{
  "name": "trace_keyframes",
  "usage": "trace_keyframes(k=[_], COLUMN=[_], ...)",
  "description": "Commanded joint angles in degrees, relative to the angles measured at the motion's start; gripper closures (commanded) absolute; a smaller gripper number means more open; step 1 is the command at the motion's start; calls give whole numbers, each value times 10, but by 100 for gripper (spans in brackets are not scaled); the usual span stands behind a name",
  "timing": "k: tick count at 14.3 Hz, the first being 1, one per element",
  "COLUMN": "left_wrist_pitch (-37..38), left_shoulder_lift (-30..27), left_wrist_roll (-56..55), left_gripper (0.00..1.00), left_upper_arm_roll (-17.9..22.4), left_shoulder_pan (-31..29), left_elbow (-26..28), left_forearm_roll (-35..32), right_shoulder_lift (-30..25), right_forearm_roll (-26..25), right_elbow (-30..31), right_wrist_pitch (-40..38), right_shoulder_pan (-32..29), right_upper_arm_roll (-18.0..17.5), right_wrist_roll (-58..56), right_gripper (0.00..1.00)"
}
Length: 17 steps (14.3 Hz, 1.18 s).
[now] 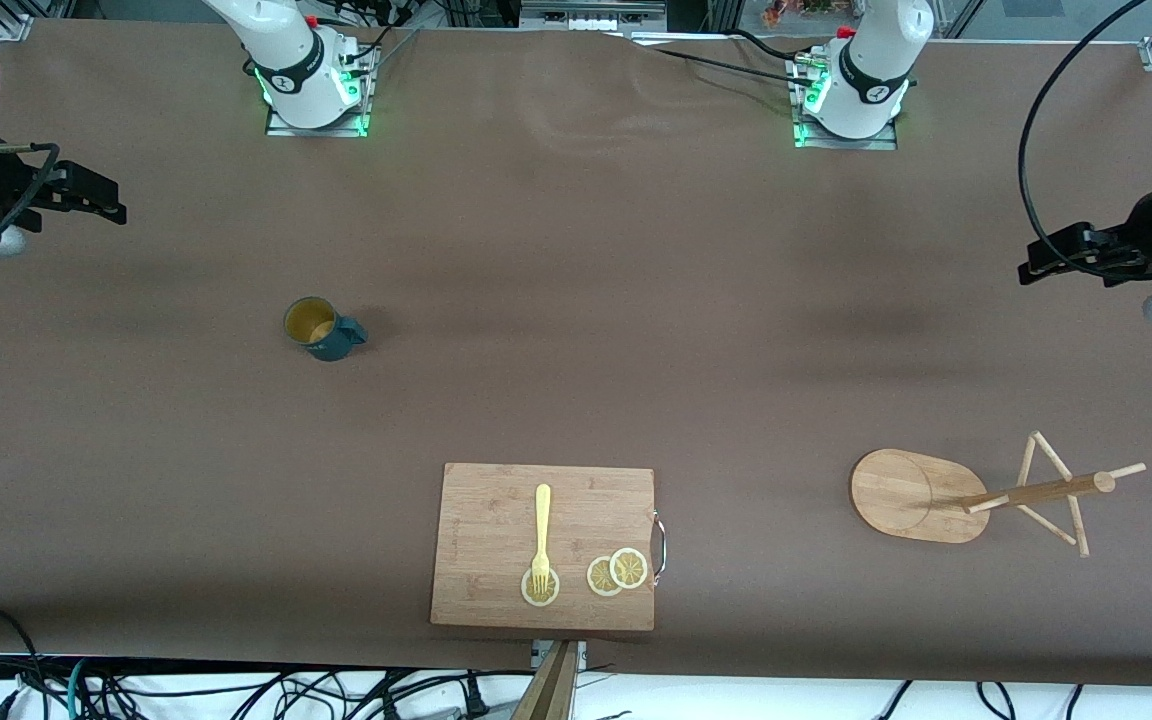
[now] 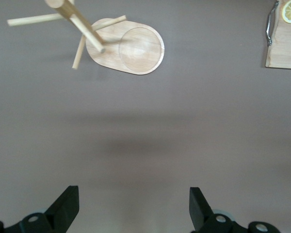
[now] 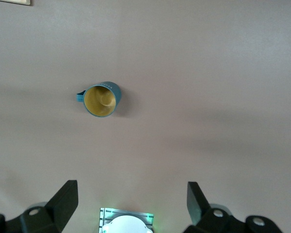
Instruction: Pass cup and hang on rack
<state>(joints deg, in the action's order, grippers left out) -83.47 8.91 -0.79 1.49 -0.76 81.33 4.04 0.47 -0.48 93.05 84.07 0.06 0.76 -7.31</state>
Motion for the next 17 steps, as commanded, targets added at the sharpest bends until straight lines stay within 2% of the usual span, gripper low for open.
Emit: trace_keyframes(k=[1, 8, 17], left_wrist_pitch=[2, 2, 2], left_shoulder_lift=[8, 8, 8], left_wrist_roll=[4, 4, 4], left_gripper=[0, 0, 0], left_upper_arm_roll=[-8, -9, -9], left_shoulder_pan=[1, 1, 4], left_elbow=[-18, -19, -19], left_forearm_roll=[-12, -16, -11], right_shoulder_lift=[8, 34, 38], right_forearm_roll=[-7, -18, -12], right_elbow=[-12, -22, -21], right_wrist_pitch=[11, 58, 49], right_shoulder_pan=[2, -5, 1], right_upper_arm_roll=[-1, 5, 4], right_wrist_roll=[1, 0, 2], right_gripper=[1, 1, 1])
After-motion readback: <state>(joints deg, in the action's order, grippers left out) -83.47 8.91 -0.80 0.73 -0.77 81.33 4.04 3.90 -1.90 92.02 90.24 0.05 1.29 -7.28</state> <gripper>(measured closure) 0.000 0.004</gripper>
